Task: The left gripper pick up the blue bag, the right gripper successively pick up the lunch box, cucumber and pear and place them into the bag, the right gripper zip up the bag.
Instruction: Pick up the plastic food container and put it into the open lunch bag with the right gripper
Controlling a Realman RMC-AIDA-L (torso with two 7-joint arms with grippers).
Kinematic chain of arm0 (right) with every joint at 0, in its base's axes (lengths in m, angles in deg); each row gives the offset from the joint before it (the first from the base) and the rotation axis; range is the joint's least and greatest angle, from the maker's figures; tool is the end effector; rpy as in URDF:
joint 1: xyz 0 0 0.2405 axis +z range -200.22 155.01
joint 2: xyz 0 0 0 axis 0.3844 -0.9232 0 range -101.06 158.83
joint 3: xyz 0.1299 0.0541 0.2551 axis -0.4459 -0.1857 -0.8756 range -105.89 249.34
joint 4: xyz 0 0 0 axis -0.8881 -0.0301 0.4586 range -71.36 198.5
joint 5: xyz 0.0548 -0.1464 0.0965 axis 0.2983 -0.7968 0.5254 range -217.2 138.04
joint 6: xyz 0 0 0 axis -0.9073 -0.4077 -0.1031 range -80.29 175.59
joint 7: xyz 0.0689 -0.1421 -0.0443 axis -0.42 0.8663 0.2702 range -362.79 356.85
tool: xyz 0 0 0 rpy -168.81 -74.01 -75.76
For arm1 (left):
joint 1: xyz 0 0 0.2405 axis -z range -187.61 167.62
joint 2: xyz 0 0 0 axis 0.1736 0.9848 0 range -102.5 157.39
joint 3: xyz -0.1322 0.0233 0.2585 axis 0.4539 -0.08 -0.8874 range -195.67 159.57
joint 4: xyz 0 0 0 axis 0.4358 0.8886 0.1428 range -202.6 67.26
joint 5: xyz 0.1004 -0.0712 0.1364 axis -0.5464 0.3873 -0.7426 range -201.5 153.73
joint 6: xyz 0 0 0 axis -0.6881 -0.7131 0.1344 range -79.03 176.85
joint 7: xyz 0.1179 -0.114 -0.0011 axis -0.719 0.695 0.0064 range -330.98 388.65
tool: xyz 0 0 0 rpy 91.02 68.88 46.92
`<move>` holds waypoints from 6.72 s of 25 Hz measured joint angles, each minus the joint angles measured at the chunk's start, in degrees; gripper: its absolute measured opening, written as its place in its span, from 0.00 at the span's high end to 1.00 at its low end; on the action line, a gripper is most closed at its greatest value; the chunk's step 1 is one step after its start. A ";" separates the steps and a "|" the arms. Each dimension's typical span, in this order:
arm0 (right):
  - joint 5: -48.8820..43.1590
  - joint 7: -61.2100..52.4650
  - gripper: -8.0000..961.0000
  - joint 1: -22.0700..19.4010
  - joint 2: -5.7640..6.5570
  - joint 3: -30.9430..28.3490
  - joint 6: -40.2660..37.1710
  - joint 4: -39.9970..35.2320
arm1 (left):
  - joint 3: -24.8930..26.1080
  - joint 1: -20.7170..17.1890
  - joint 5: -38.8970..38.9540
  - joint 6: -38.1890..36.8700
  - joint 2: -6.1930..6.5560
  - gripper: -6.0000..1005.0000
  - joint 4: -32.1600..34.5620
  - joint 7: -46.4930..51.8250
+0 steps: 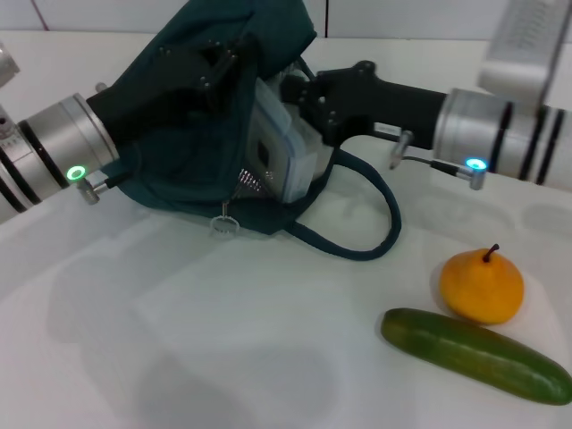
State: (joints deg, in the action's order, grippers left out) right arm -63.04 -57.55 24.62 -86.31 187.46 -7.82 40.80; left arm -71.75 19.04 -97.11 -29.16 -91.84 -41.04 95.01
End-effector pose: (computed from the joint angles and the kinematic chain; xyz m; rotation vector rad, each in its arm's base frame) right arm 0.1353 0.4055 -0.1025 -2.6089 0.3138 0.9200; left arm -0.2383 0.3644 -0.0232 -2.2765 -0.5950 -1.1433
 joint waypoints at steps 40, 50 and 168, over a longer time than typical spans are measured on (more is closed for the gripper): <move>-62.49 -40.36 0.42 -4.36 0.28 -22.31 -7.24 -12.35 | 2.06 0.23 0.00 2.30 0.20 0.89 3.53 6.96; -63.80 -40.64 0.41 -4.32 -0.84 -17.88 -0.67 -12.78 | 2.02 0.23 -0.28 2.19 0.11 0.89 3.53 6.75; -87.83 -48.30 0.49 -12.02 1.71 -44.09 -30.46 -37.89 | 2.01 -3.36 2.03 -10.80 -0.42 0.87 -5.62 -19.36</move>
State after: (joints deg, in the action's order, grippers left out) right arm -150.87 -105.86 12.59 -84.60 143.37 -38.28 2.92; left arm -69.74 15.68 -95.07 -39.96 -92.26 -46.66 75.66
